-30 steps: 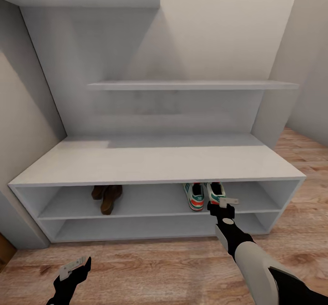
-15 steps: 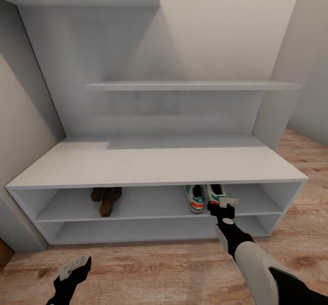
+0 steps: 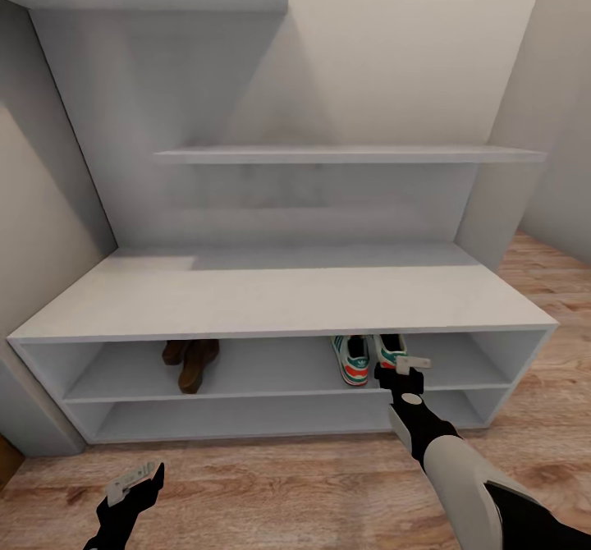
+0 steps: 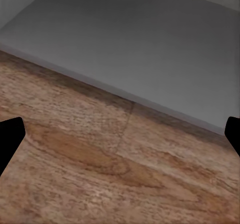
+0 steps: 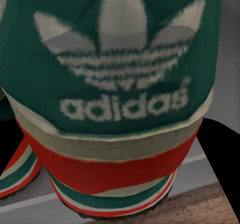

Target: Pick up the two gym shoes and the two sandals from the corridor floor and place them onto the hallstand (shoe rack) in the corridor, making sure they are on the rack and not on the floor. Arrange them so the two gym shoes are next to each other and the two sandals are next to each other.

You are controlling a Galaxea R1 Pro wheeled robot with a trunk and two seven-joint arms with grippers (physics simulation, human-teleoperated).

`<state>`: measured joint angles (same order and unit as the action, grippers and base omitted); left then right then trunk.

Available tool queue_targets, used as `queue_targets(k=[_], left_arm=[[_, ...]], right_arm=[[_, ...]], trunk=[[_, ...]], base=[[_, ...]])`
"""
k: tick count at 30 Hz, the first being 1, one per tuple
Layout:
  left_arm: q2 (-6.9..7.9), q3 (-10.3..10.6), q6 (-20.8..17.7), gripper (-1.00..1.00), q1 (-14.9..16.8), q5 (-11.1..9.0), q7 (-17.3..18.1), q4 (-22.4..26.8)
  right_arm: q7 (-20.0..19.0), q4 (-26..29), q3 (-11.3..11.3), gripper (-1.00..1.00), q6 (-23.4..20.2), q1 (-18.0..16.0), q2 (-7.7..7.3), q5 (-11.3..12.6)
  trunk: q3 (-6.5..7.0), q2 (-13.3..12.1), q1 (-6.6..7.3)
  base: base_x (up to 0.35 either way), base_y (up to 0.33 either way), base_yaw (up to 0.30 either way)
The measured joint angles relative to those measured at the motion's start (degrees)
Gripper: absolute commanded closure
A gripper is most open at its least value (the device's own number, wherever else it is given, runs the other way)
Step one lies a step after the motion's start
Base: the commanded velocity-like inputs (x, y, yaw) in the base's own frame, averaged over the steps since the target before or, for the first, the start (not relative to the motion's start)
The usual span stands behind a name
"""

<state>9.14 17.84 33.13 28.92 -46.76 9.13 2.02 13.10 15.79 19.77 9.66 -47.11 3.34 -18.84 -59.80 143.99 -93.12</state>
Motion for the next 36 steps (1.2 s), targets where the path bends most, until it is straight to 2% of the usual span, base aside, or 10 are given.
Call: queue_targets(k=[12, 21, 36], left_arm=[[0.00, 0.00, 0.00, -1.00, 0.00, 0.02, 0.00, 0.00], [0.00, 0.00, 0.00, -1.00, 0.00, 0.03, 0.01, 0.00], [-0.06, 0.00, 0.00, -1.00, 0.00, 0.05, -0.01, 0.00]], right_arm=[[0.02, -0.06, 0.00, 1.00, 0.00, 0.00, -0.03, -0.09], [0.00, -0.06, 0.02, 1.00, 0.00, -0.01, -0.93, -0.08], [0.00, -0.06, -0.04, 1.00, 0.00, 0.00, -1.23, -0.08]], trunk=[[0.00, 0.00, 0.00], [0.00, 0.00, 0.00], [0.00, 0.00, 0.00]], base=[[0.000, 0.000, 0.000], [0.000, 0.000, 0.000], [0.000, 0.000, 0.000]])
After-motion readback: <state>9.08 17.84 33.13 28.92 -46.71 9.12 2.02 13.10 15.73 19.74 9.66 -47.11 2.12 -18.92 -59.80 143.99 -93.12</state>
